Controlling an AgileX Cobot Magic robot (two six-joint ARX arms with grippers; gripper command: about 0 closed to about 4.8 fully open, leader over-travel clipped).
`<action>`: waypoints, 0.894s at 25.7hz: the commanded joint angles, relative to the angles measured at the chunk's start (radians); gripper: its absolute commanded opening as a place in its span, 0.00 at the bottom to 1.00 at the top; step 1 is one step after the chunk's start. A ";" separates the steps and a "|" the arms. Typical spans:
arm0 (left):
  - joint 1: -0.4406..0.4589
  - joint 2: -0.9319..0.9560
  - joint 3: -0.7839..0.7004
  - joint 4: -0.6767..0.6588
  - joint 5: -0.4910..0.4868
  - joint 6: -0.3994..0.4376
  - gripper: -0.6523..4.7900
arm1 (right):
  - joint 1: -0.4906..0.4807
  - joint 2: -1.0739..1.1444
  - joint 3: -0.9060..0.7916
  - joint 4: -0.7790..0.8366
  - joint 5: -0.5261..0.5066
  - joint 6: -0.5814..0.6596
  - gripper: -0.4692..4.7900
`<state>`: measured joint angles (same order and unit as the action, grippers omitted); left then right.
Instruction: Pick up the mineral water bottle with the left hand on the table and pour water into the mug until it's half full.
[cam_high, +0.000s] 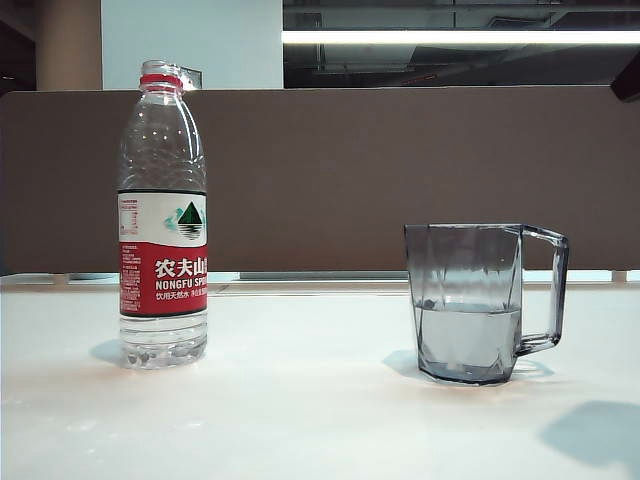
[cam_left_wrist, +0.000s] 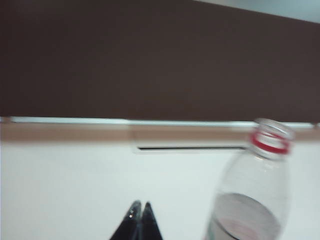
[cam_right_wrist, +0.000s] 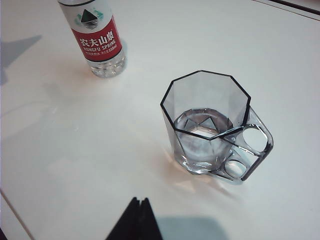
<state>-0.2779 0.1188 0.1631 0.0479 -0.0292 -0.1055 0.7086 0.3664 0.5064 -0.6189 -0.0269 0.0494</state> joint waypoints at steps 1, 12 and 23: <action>0.077 -0.046 -0.005 -0.033 0.034 0.002 0.11 | 0.000 -0.001 0.007 0.018 0.002 0.003 0.09; 0.217 -0.115 -0.089 -0.004 0.063 0.027 0.11 | 0.000 -0.002 0.007 0.017 0.002 0.003 0.09; 0.219 -0.115 -0.153 -0.005 0.056 0.117 0.11 | 0.000 -0.002 0.007 0.017 0.002 0.003 0.09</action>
<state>-0.0616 0.0036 0.0086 0.0441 0.0265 -0.0067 0.7082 0.3660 0.5064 -0.6189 -0.0269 0.0494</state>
